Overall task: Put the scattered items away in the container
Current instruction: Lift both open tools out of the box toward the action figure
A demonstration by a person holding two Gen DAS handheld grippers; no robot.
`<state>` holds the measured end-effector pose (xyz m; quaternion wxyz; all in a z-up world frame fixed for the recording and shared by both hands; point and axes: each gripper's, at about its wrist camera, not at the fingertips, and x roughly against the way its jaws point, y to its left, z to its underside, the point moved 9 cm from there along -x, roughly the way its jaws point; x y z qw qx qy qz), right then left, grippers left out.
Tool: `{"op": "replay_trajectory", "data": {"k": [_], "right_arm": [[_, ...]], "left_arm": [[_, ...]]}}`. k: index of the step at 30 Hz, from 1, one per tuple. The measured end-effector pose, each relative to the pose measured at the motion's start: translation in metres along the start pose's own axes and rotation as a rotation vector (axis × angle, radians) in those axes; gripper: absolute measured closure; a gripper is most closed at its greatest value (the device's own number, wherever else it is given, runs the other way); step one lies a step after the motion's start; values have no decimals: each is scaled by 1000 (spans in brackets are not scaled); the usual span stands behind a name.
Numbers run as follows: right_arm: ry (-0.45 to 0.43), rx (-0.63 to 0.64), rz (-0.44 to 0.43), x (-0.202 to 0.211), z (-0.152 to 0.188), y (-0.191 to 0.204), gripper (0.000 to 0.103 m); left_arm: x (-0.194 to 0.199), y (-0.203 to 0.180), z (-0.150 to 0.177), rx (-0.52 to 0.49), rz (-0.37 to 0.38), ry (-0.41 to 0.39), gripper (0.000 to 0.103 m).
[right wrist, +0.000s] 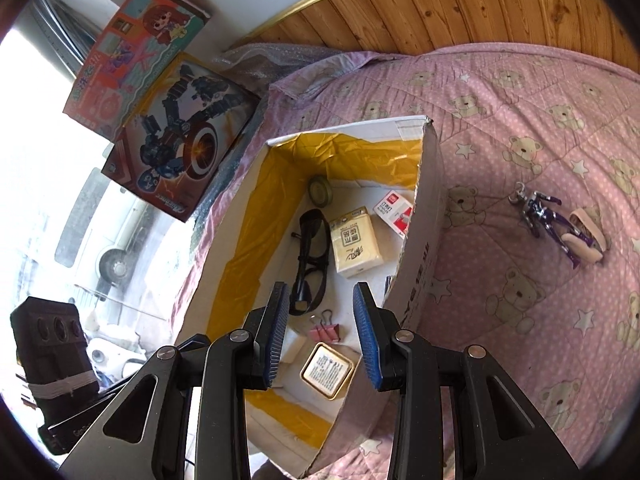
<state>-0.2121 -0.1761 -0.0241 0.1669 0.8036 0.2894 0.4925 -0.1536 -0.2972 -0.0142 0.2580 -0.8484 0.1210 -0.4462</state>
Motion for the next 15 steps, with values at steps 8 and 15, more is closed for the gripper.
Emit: {"op": "replay_trajectory", "data": {"k": [8, 15], "right_arm": [[-19, -70, -63, 20, 46, -6, 66], [-62, -158, -74, 49, 68, -41, 66]], "left_arm": [[3, -39, 23, -78, 16, 26, 57], [-1, -72, 48, -144, 27, 59, 57]]}}
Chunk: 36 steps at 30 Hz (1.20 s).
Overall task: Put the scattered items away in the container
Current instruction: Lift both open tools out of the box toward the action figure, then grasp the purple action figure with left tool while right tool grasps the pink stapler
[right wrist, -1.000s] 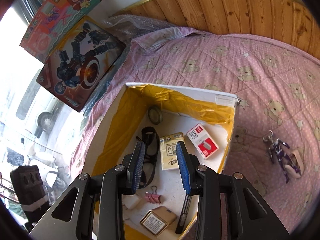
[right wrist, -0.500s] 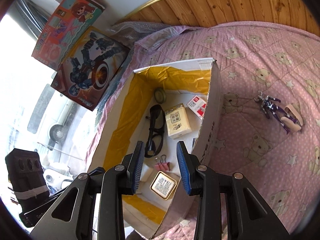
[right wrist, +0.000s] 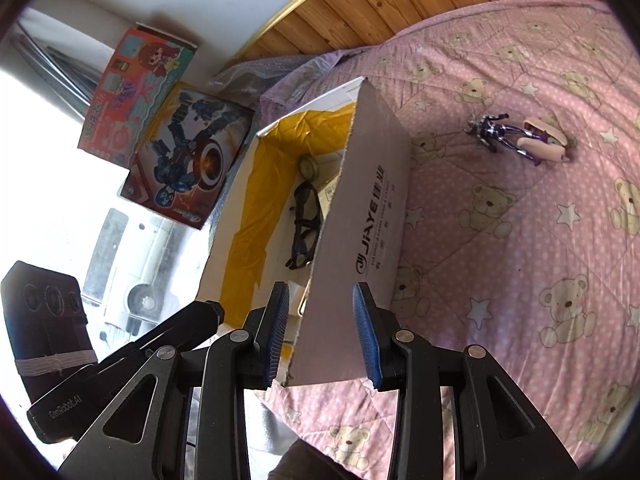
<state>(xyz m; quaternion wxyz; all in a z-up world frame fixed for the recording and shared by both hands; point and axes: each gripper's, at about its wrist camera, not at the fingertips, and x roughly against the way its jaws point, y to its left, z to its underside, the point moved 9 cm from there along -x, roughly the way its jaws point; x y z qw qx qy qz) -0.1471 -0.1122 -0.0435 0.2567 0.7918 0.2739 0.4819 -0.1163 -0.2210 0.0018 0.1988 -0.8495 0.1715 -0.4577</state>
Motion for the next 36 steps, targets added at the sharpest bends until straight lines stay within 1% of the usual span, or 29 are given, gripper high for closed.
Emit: {"op": "replay_trajectory", "data": {"k": [8, 10, 15, 18, 25, 31, 36], "right_arm": [[-50, -113, -7, 31, 11, -48, 66], [-59, -136, -11, 36, 13, -58, 66], [-82, -185, -9, 49, 17, -85, 66], [-91, -201, 1, 56, 14, -100, 66], [-110, -231, 27, 67, -7, -136, 66], [-117, -261, 48, 62, -35, -168, 63], [-100, -273, 64, 47, -59, -194, 62]], "left_arm": [[-16, -40, 28, -68, 5, 56, 57], [-21, -51, 32, -89, 1, 65, 53], [-39, -73, 36, -129, -12, 83, 50], [-55, -82, 34, -116, -3, 104, 49], [-106, -99, 18, -51, 24, 166, 48], [-154, -109, 0, -36, 10, 200, 46], [-200, -104, -12, -7, -21, 231, 46]]}}
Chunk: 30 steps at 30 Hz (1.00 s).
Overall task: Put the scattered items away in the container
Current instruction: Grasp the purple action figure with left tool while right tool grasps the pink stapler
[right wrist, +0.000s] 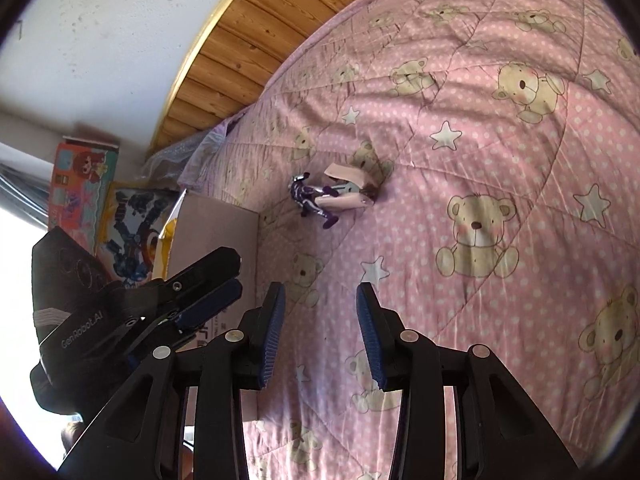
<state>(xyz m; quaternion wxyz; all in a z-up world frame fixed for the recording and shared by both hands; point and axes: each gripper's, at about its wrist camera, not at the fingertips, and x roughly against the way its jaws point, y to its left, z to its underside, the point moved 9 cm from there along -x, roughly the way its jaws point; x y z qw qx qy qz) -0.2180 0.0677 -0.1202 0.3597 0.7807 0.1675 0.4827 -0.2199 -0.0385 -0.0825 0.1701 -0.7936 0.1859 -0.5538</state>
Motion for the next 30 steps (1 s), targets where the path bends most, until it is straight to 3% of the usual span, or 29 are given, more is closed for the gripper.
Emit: {"op": "replay_trajectory", "data": {"k": [6, 13, 17, 19, 22, 25, 28, 30], "right_arm": [[22, -14, 25, -29, -34, -16, 62], [38, 16, 73, -67, -72, -27, 58], [80, 72, 100, -93, -82, -28, 58], [85, 128, 110, -102, -84, -23, 57], [103, 244, 143, -115, -84, -10, 50], [124, 441, 217, -125, -74, 6, 48], [146, 503, 195, -130, -65, 15, 54], [159, 479, 145, -130, -59, 18, 77]], "left_arm": [[-47, 9, -34, 93, 5, 23, 46], [-99, 35, -67, 187, -76, 31, 46], [-108, 46, -78, 173, -115, 11, 46], [-105, 52, -79, 182, -128, 6, 51], [-99, 65, -77, 185, -132, -1, 73], [-93, 72, -74, 173, -140, -15, 73], [-95, 72, -73, 173, -128, -11, 73], [-97, 71, -74, 161, -138, -10, 73]]}}
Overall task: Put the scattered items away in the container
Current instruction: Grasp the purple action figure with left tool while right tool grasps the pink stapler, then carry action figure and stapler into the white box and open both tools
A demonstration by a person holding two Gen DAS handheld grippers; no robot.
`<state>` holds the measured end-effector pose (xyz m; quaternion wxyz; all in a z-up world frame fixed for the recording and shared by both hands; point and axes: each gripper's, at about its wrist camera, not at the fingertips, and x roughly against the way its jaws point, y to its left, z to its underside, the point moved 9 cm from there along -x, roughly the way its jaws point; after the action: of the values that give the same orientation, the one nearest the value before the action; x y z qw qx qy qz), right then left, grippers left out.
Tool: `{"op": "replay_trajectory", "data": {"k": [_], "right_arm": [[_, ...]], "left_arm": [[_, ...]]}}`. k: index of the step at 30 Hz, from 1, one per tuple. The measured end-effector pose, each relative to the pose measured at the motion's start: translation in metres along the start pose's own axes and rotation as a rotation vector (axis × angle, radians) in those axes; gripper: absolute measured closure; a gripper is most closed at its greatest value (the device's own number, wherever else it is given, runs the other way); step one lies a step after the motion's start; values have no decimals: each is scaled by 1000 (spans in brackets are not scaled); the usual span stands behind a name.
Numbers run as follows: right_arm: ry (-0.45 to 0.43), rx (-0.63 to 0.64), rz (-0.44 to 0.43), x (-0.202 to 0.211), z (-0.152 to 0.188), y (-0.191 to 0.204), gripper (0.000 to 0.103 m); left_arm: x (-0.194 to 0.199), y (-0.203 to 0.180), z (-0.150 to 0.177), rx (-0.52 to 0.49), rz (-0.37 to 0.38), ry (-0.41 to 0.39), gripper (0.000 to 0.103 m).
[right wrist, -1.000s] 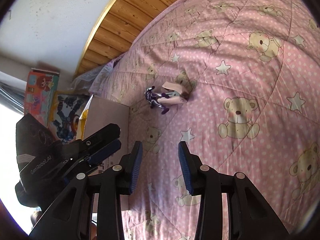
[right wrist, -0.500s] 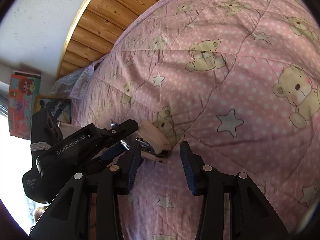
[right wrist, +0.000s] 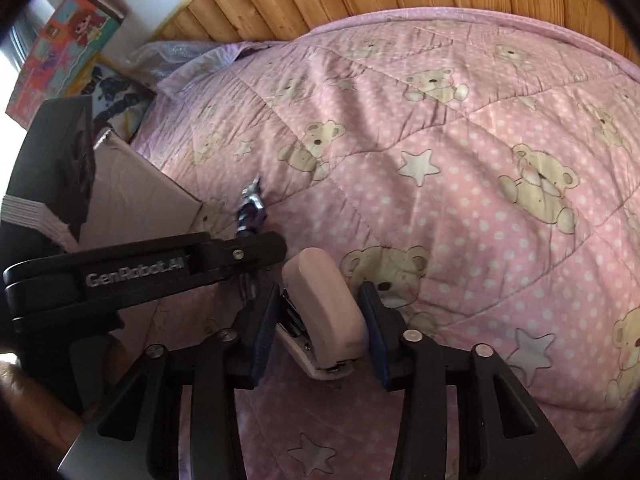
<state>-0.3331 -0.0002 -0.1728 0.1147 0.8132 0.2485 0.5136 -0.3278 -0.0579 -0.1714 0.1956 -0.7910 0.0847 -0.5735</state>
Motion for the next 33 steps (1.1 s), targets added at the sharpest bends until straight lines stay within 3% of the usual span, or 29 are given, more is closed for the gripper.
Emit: {"op": "replay_trajectory", "data": {"k": [7, 15, 33], "right_arm": [[-58, -78, 9, 21, 16, 4, 77], [-81, -187, 39, 55, 41, -11, 77], [-122, -234, 60, 113, 116, 29, 77]], "left_arm": [[-2, -4, -1, -69, -20, -21, 75], [20, -10, 13, -96, 14, -20, 75], [99, -41, 105, -238, 127, -14, 75]]}}
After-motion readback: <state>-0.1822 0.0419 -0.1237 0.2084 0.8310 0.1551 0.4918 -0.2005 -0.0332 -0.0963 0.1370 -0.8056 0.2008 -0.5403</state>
